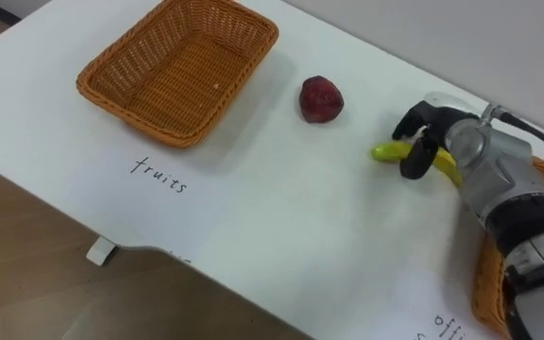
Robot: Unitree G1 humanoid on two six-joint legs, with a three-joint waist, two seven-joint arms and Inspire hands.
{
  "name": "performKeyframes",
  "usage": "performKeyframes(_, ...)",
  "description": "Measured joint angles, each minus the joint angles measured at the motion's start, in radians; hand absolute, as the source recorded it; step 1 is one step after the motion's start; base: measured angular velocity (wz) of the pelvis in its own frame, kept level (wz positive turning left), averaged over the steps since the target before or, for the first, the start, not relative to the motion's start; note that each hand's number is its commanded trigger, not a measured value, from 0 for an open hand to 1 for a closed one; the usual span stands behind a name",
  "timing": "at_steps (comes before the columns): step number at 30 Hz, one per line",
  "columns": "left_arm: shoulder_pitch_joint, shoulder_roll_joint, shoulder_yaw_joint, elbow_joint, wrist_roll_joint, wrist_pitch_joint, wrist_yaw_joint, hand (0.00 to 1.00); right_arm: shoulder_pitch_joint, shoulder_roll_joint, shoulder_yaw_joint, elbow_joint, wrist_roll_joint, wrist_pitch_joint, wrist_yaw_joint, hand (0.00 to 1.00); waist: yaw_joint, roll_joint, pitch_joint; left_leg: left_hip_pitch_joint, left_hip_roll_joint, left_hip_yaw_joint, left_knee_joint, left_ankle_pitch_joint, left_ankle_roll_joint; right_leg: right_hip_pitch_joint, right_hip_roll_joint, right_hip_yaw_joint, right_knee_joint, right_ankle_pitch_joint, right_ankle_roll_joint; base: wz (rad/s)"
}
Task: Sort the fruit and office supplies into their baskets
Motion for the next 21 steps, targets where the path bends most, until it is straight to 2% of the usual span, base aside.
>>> performKeyframes(10,-0.018,0.0,0.0,0.005,0.01,0.0,0.0,0.0,0.006,-0.006,-0.001,0.005,-0.055,0.01,0.013,1.0,0.021,-0.006,0.0044,0.0,0.001,-0.001,-0.007,0.0,-0.001,-0.001,0.002,0.0,-0.005,0.002,-0.001,0.0)
performKeyframes(21,-0.022,0.0,0.001,0.007,0.023,-0.003,-0.002,0.0,0.006,-0.006,-0.001,0.005,-0.055,0.01,0.018,1.0,0.024,-0.008,0.0067,0.0,0.001,0.0,-0.006,0.0,-0.001,-0.001,0.002,0.0,-0.005,0.002,-0.001,0.0)
